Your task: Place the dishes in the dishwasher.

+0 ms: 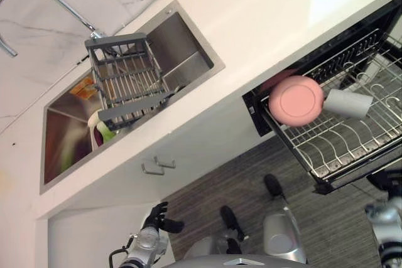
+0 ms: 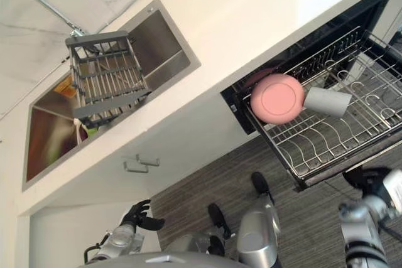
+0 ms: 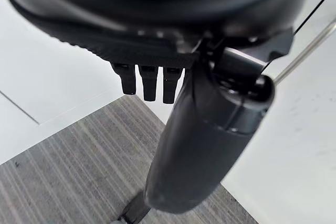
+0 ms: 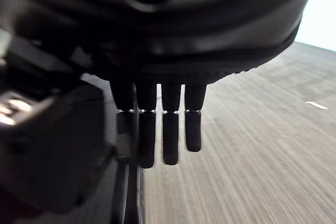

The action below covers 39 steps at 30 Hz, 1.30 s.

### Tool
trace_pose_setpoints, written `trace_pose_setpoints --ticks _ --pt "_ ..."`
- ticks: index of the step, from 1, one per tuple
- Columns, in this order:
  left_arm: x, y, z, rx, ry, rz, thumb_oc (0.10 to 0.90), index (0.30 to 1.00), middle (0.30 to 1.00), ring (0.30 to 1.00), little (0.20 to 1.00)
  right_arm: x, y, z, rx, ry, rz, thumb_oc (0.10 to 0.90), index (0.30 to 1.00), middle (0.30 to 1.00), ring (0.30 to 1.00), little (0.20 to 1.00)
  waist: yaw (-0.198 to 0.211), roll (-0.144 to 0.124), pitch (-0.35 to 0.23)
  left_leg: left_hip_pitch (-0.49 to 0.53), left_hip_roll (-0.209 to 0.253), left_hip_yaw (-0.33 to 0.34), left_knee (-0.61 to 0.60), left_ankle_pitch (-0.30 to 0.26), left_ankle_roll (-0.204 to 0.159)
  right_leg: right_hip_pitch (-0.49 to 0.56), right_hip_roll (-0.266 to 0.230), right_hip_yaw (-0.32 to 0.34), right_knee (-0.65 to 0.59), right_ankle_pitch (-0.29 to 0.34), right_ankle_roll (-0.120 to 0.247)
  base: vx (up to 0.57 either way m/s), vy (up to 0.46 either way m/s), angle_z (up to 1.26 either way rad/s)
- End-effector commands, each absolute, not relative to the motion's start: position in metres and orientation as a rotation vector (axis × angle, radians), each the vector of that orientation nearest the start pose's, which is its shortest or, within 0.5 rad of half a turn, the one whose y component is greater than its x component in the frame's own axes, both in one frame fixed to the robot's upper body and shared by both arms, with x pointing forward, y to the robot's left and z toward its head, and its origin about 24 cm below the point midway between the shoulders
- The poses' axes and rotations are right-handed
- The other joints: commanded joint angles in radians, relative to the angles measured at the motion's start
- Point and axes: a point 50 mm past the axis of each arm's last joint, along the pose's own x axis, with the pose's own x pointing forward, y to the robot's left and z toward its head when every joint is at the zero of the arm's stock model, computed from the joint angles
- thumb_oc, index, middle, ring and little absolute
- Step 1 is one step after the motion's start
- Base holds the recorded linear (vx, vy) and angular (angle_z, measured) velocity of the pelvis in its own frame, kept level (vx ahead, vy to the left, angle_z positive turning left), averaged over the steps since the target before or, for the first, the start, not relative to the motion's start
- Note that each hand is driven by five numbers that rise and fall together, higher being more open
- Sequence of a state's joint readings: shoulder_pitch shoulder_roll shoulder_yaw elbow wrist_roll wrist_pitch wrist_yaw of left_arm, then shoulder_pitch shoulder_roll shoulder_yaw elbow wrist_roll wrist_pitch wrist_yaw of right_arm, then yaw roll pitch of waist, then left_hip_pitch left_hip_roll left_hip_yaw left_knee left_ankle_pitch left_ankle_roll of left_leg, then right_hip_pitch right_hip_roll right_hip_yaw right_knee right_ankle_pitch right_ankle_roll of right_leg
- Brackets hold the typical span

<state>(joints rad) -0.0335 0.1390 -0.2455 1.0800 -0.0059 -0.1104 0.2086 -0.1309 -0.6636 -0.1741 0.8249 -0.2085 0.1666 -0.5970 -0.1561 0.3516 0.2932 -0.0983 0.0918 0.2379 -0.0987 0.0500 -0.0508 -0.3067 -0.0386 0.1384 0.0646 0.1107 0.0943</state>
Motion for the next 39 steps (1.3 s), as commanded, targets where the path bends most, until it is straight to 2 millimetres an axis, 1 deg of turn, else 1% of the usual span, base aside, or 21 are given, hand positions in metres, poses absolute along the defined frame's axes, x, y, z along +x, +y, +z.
trace_pose_setpoints --ticks 1,2,3,5,6,8,11,12,15,21,22,23,26,30,31,32,33,34,35,37,39 --pt "0.154 0.211 -0.14 0.416 0.893 0.104 0.8 0.9 0.9 0.9 0.9 0.246 -0.415 0.106 -1.075 0.161 -1.031 0.4 0.3 0.3 0.3 0.3 0.014 -0.066 -0.001 0.083 -0.021 -0.02 0.024 -0.009 -0.067 0.126 -0.105 0.02 -0.059 -0.047 0.068 0.0 -0.042 0.52" --pt "0.155 0.206 -0.139 0.411 0.882 0.089 0.8 0.9 0.9 0.9 0.9 0.262 -0.41 0.126 -1.091 0.098 -1.019 0.4 0.3 0.3 0.3 0.3 0.036 -0.059 -0.013 0.082 -0.02 -0.035 0.023 -0.005 -0.069 0.137 -0.109 0.005 -0.059 -0.052 0.067 0.0 -0.035 0.35" --pt "0.156 0.206 -0.139 0.409 0.881 0.09 0.8 0.9 0.9 0.9 0.9 0.263 -0.41 0.127 -1.092 0.097 -1.018 0.4 0.3 0.3 0.3 0.3 0.033 -0.058 -0.012 0.081 -0.02 -0.036 0.023 -0.005 -0.069 0.137 -0.109 0.004 -0.059 -0.053 0.067 0.0 -0.089 -0.04" --pt "0.155 0.199 -0.14 0.386 0.87 0.075 0.8 0.9 0.9 0.9 0.9 0.283 -0.404 0.164 -1.102 -0.019 -1.028 0.4 0.3 0.3 0.3 0.3 0.073 -0.06 -0.03 0.078 -0.019 -0.065 0.023 0.003 -0.074 0.155 -0.115 -0.03 -0.054 -0.064 0.062 -0.01 -0.084 0.35" --pt "0.155 0.198 -0.14 0.381 0.87 0.077 0.8 0.9 0.9 0.9 0.9 0.285 -0.404 0.165 -1.104 -0.023 -1.026 0.4 0.3 0.3 0.3 0.3 0.067 -0.057 -0.029 0.077 -0.019 -0.069 0.023 0.003 -0.074 0.156 -0.115 -0.033 -0.054 -0.065 0.062 -0.03 -0.095 0.59" --pt "0.155 0.197 -0.14 0.377 0.868 0.075 0.8 0.9 0.9 0.9 0.9 0.295 -0.401 0.183 -1.119 -0.064 -1.02 0.4 0.3 0.3 0.3 0.3 0.089 -0.063 -0.036 0.072 -0.017 -0.091 0.024 0.008 -0.076 0.164 -0.117 -0.057 -0.048 -0.072 0.058 -0.03 -0.079 0.39" --pt "0.161 0.192 -0.137 0.34 0.839 0.08 0.8 0.9 0.9 0.9 0.9 0.313 -0.398 0.221 -1.152 -0.106 -1.005 0.4 0.3 0.3 0.3 0.3 0.138 -0.078 -0.036 0.051 -0.013 -0.147 0.026 0.027 -0.084 0.179 -0.12 -0.121 -0.031 -0.085 0.048 -0.07 -0.112 0.58" --pt "0.161 0.192 -0.137 0.336 0.839 0.082 0.8 0.9 0.9 0.9 0.9 0.315 -0.397 0.222 -1.153 -0.109 -1.003 0.4 0.3 0.3 0.3 0.3 0.132 -0.076 -0.034 0.05 -0.013 -0.15 0.026 0.027 -0.084 0.18 -0.12 -0.124 -0.031 -0.085 0.048 -0.06 -0.12 0.74" --pt "0.159 0.192 -0.138 0.3 0.845 0.108 0.8 0.9 0.9 0.9 0.9 0.32 -0.402 0.239 -1.19 -0.066 -0.997 0.4 0.3 0.3 0.3 0.3 0.175 -0.092 -0.035 0.041 -0.006 -0.175 0.029 0.041 -0.09 0.194 -0.118 -0.164 -0.02 -0.099 0.042 -0.01 -0.048 0.43" --pt "0.151 0.19 -0.141 0.291 0.865 0.1 0.8 0.9 0.9 0.9 0.9 0.321 -0.406 0.242 -1.189 -0.035 -0.99 0.4 0.3 0.3 0.3 0.3 0.2 -0.095 -0.035 0.033 -0.006 -0.2 0.031 0.05 -0.092 0.207 -0.123 -0.199 -0.011 -0.112 0.039 0.0 -0.024 0.59" --pt "0.147 0.19 -0.143 0.288 0.882 0.095 0.8 0.9 0.9 0.9 0.9 0.32 -0.407 0.242 -1.13 -0.05 -1.006 0.471 0.406 0.406 0.406 0.406 0.209 -0.093 -0.037 0.031 -0.007 -0.207 0.03 0.051 -0.093 0.212 -0.126 -0.212 -0.007 -0.116 0.04 0.01 0.005 0.22" --pt "0.145 0.192 -0.144 0.287 0.89 0.092 0.8 0.9 0.9 0.9 0.9 0.317 -0.412 0.237 -1.103 -0.028 -1.013 0.8 0.9 0.9 0.9 0.9 0.223 -0.093 -0.042 0.028 -0.01 -0.219 0.031 0.054 -0.093 0.217 -0.132 -0.227 -0.005 -0.119 0.041 0.02 0.018 0.38" --pt "0.143 0.193 -0.146 0.287 0.91 0.097 0.8 0.9 0.9 0.9 0.9 0.316 -0.412 0.235 -1.038 -0.054 -1.012 0.8 0.9 0.9 0.9 0.9 0.228 -0.093 -0.045 0.025 -0.014 -0.226 0.03 0.055 -0.094 0.22 -0.137 -0.235 -0.005 -0.121 0.042 0.01 0.017 0.19" --pt "0.152 0.193 -0.141 0.244 0.878 0.123 0.8 0.9 0.9 0.9 0.9 0.306 -0.416 0.198 -0.925 -0.009 -1.028 0.8 0.9 0.9 0.9 0.9 0.232 -0.097 -0.05 0.031 -0.021 -0.234 0.031 0.047 -0.089 0.24 -0.147 -0.251 -0.007 -0.124 0.045 0.04 0.04 0.15" --pt "0.152 0.194 -0.141 0.247 0.878 0.123 0.8 0.9 0.9 0.9 0.9 0.306 -0.417 0.197 -0.923 -0.007 -1.029 0.8 0.9 0.9 0.9 0.9 0.234 -0.099 -0.051 0.032 -0.021 -0.234 0.031 0.047 -0.089 0.241 -0.147 -0.251 -0.007 -0.124 0.045 0.03 0.027 0.11" --pt "0.152 0.196 -0.142 0.234 0.886 0.141 0.8 0.9 0.9 0.9 0.9 0.305 -0.414 0.178 -0.842 0.018 -1.023 0.8 0.9 0.9 0.9 0.9 0.228 -0.103 -0.052 0.034 -0.021 -0.232 0.03 0.044 -0.087 0.245 -0.146 -0.252 -0.009 -0.124 0.045 0.0 0.0 0.0" --pt "0.152 0.197 -0.142 0.238 0.886 0.141 0.8 0.9 0.9 0.9 0.9 0.304 -0.414 0.177 -0.839 0.022 -1.024 0.8 0.9 0.9 0.9 0.9 0.23 -0.107 -0.053 0.035 -0.021 -0.232 0.03 0.044 -0.087 0.247 -0.147 -0.252 -0.01 -0.124 0.046 0.04 0.021 -0.06" --pt "0.154 0.198 -0.141 0.218 0.886 0.164 0.8 0.9 0.9 0.9 0.9 0.302 -0.409 0.152 -0.736 0.05 -1.009 0.8 0.9 0.9 0.9 0.9 0.225 -0.117 -0.054 0.039 -0.022 -0.23 0.03 0.04 -0.084 0.251 -0.145 -0.251 -0.011 -0.124 0.045 0.06 -0.02 -0.08" --pt "0.151 0.206 -0.143 0.183 0.923 0.233 0.8 0.9 0.9 0.9 0.9 0.288 -0.391 0.086 -0.576 0.181 -0.935 0.8 0.9 0.9 0.9 0.9 0.209 -0.152 -0.059 0.047 -0.016 -0.221 0.03 0.031 -0.079 0.255 -0.138 -0.246 -0.013 -0.126 0.043 0.06 -0.022 -0.02" --pt "0.145 0.211 -0.146 0.178 0.964 0.249 0.8 0.9 0.9 0.9 0.9 0.267 -0.368 0.023 -0.472 0.343 -0.863 0.8 0.9 0.9 0.9 0.9 0.2 -0.19 -0.07 0.061 -0.011 -0.213 0.028 0.021 -0.074 0.264 -0.132 -0.242 -0.017 -0.127 0.041 0.07 -0.042 0.05" --pt "0.14 0.215 -0.149 0.177 1.003 0.255 0.8 0.9 0.9 0.9 0.9 0.231 -0.341 -0.04 -0.391 0.562 -0.775 0.8 0.9 0.9 0.9 0.9 0.185 -0.228 -0.083 0.076 -0.005 -0.203 0.027 0.007 -0.067 0.273 -0.125 -0.234 -0.02 -0.127 0.04 0.09 -0.047 -0.27"
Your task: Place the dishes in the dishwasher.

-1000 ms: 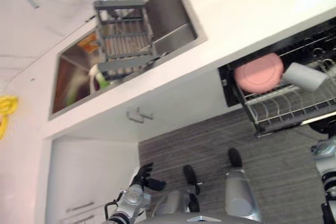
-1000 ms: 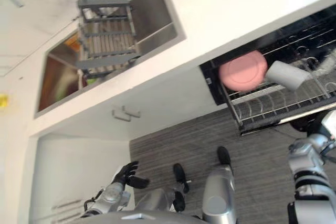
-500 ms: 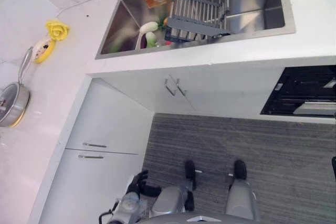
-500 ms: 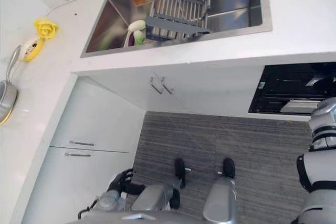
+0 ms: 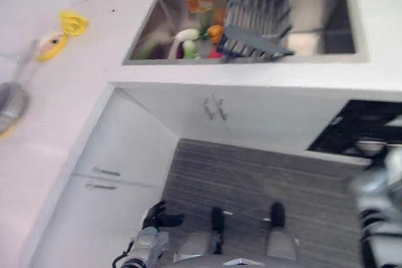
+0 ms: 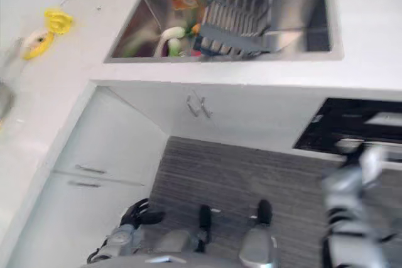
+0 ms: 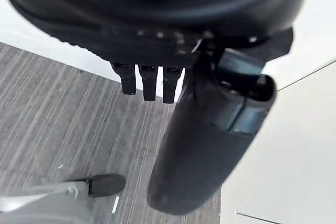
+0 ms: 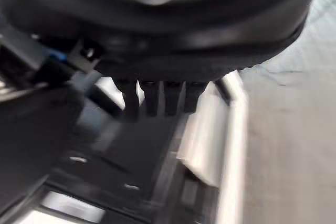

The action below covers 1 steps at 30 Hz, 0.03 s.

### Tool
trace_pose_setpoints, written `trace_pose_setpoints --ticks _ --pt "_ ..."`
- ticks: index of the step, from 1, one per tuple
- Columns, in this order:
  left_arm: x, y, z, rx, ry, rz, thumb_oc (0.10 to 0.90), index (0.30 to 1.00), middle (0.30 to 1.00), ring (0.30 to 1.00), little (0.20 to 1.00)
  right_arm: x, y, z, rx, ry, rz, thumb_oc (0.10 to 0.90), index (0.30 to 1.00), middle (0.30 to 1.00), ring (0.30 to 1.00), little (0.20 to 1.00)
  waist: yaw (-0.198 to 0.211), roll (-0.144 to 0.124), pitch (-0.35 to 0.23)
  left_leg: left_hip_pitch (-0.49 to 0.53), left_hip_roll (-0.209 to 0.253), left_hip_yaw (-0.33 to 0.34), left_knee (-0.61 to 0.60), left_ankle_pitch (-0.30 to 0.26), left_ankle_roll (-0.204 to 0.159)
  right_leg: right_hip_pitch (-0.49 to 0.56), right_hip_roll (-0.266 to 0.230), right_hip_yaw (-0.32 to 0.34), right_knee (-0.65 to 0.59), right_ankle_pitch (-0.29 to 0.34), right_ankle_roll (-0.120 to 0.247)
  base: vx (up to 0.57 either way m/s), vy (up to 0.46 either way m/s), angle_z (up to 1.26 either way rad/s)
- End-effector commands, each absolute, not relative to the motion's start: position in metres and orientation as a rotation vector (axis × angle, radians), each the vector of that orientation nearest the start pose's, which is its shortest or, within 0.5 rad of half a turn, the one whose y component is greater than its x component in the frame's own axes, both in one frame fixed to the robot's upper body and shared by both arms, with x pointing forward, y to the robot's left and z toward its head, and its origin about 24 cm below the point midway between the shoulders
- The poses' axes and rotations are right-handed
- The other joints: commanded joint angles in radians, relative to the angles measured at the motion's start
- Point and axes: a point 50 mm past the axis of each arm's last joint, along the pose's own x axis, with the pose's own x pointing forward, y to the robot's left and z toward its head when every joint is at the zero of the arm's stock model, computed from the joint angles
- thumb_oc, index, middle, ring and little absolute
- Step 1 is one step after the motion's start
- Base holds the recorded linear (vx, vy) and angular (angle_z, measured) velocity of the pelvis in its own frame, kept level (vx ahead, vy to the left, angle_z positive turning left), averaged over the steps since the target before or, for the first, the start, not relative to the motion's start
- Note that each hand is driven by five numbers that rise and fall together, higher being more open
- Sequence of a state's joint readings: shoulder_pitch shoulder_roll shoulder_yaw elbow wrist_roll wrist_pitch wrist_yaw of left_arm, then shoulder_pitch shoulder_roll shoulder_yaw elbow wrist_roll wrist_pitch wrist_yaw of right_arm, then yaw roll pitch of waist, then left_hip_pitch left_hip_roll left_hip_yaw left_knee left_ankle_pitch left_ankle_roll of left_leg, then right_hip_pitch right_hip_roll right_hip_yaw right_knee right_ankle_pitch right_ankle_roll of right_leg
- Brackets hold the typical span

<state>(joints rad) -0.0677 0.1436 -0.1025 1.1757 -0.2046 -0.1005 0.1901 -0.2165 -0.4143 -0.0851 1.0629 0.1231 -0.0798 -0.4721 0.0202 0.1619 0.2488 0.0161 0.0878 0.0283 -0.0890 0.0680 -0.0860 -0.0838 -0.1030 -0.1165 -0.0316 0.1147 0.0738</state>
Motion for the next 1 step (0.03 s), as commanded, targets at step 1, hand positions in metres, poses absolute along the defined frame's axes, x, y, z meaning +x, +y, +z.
trace_pose_setpoints --ticks 1 --pt "0.1375 0.2174 -0.1499 0.177 1.015 0.252 0.8 0.9 0.9 0.9 0.9 0.2006 -0.3201 -0.0795 -0.353 0.728 -0.692 0.8 0.9 0.9 0.9 0.9 0.004 -0.068 -0.051 -0.025 0.003 0.014 0.016 -0.021 -0.024 0.059 -0.055 0.028 0.07 -0.13 0.061 0.11 -0.043 -0.3"
